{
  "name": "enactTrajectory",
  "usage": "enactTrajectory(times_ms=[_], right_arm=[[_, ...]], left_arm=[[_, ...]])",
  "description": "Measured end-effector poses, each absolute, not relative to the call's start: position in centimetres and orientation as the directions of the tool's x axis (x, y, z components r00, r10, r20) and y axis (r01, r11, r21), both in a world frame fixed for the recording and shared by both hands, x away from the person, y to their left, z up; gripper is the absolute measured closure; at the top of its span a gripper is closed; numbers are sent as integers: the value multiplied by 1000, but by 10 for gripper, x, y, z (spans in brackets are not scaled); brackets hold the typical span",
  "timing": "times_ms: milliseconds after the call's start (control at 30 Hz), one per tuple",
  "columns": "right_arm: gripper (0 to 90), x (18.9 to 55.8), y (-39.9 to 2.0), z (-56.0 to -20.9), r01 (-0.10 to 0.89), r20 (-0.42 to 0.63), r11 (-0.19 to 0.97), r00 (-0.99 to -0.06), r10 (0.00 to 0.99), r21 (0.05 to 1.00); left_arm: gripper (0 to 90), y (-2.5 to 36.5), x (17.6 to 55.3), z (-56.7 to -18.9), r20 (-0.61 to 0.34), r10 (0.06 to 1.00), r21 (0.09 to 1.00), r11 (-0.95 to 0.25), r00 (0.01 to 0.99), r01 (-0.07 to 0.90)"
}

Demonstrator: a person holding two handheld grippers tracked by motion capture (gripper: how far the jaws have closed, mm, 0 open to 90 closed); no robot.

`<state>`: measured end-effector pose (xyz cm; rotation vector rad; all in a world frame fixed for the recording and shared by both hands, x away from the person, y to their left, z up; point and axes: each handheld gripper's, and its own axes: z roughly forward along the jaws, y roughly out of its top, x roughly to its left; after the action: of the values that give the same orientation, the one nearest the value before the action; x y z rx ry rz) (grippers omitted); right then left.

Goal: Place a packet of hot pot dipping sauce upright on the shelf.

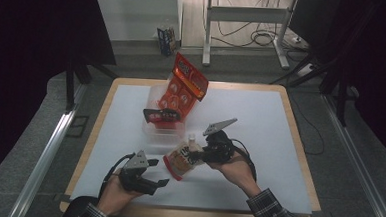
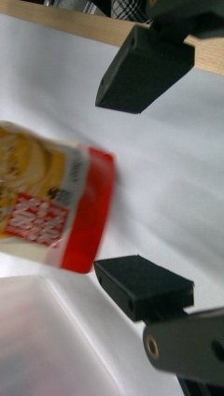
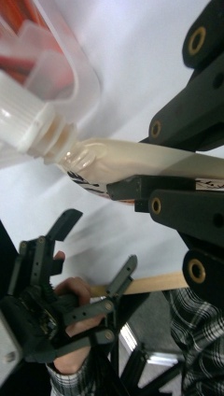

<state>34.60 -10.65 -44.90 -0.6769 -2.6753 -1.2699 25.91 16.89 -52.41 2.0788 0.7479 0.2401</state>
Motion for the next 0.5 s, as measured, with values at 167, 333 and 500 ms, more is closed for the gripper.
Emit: enactTrajectory(times_ms=[167,333,500], right_arm=[[874,347,-114,-439,418,244,541,-898,366,730],[877,348,-124,-431,422,234,527,-892,386,738],[878,349,-135,-423,425,228,507,-886,405,750]], left_arm=[[74,168,259,-524,-102,595,802,-426,797,420],[36,170,259,-523,-93,600,806,-423,794,414],[23,171,259,-524,-75,605,801,-437,793,409]])
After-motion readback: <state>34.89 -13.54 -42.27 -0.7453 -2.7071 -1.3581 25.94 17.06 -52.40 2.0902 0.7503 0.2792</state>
